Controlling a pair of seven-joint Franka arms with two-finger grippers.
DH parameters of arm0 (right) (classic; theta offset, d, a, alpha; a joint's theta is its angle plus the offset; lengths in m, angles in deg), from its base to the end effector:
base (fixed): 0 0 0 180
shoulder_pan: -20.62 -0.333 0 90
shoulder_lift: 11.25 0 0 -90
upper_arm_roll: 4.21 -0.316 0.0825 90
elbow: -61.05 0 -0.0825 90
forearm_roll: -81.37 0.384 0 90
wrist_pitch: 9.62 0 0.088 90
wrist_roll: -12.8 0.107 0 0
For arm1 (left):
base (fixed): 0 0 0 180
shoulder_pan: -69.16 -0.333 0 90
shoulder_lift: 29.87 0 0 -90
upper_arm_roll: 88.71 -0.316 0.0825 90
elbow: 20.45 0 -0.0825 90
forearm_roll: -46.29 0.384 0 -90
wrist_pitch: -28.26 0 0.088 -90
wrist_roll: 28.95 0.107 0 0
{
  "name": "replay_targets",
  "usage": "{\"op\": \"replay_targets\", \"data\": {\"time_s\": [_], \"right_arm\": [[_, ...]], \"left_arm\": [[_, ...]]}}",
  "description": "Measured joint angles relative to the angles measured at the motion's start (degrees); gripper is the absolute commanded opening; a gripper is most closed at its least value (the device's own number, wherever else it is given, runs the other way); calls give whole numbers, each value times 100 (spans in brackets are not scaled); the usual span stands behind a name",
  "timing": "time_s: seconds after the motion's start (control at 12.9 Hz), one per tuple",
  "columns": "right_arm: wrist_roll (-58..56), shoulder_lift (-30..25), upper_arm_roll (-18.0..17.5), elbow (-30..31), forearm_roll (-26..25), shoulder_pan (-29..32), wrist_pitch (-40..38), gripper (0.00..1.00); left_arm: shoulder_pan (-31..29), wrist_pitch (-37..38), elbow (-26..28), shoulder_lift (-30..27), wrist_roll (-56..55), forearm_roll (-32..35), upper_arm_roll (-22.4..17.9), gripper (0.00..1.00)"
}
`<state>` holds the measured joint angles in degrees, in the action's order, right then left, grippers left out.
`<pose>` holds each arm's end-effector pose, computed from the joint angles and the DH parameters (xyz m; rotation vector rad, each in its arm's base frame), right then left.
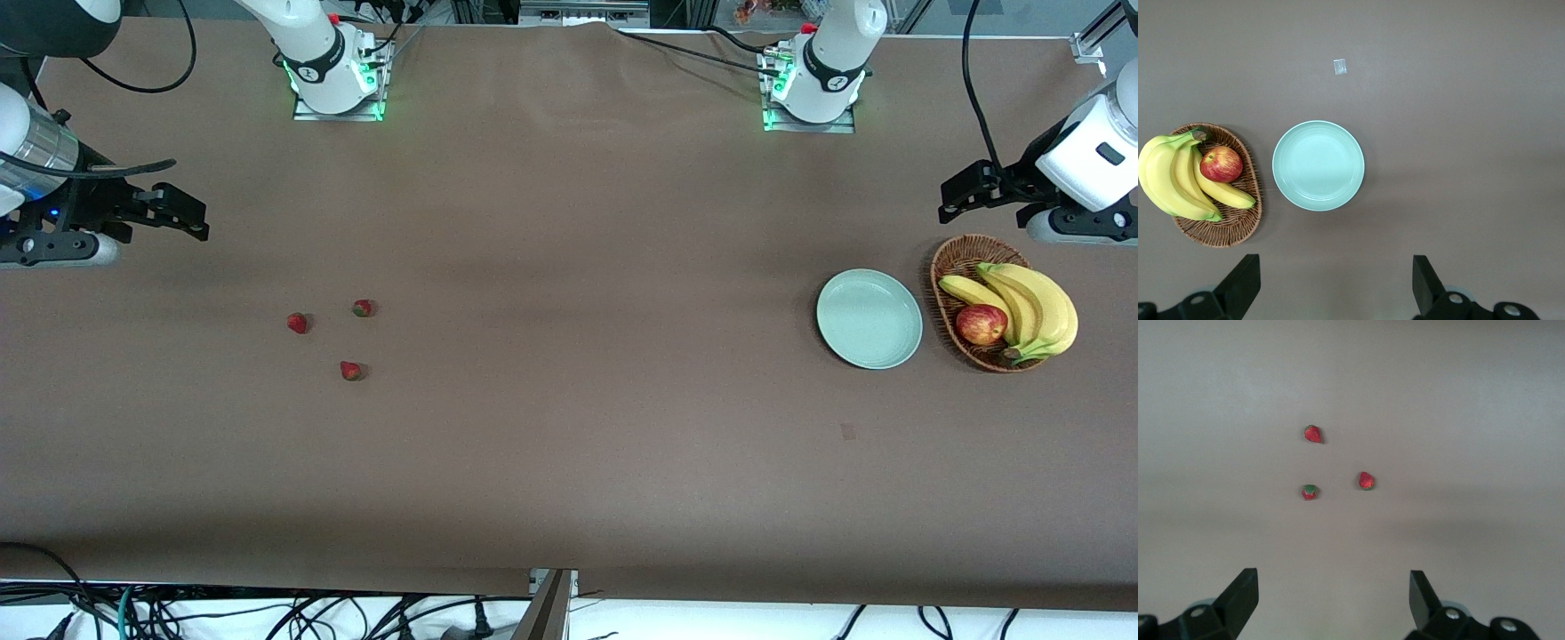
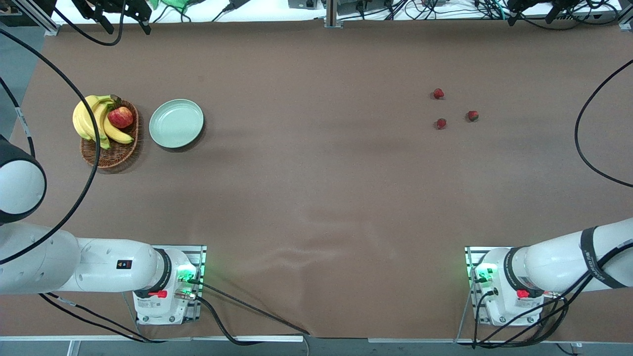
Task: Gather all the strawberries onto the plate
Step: 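Reach the right gripper down toward the three red strawberries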
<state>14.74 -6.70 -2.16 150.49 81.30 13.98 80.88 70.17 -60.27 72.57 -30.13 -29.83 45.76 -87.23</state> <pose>0.5755 0.0469 0.5849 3.1318 0.0726 -0.0948 0.5479 -0.0249 0.6001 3.1322 -0.0438 -0.1161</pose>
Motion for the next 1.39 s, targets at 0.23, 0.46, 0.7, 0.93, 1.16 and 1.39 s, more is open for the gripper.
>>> {"op": "replay_targets", "data": {"time_s": [0.23, 0.46, 0.7, 0.93, 1.16, 1.39], "right_arm": [[0, 0, 0, 7, 0, 0, 42, 100], [0, 0, 0, 8, 21, 0, 75, 100], [0, 2, 0, 9, 30, 0, 182, 100], [2, 10, 5, 10, 30, 5, 219, 100], [2, 151, 7, 53, 27, 7, 272, 100], [-7, 743, -3, 119, 21, 3, 389, 100]], "left_arm": [[0, 0, 0, 0, 0, 0, 0, 100], [0, 0, 0, 0, 0, 0, 0, 100], [0, 0, 0, 0, 0, 0, 0, 100], [0, 0, 3, 0, 0, 0, 0, 100], [0, 0, 6, 7, 0, 0, 0, 100], [0, 0, 11, 25, 0, 0, 0, 100]]}}
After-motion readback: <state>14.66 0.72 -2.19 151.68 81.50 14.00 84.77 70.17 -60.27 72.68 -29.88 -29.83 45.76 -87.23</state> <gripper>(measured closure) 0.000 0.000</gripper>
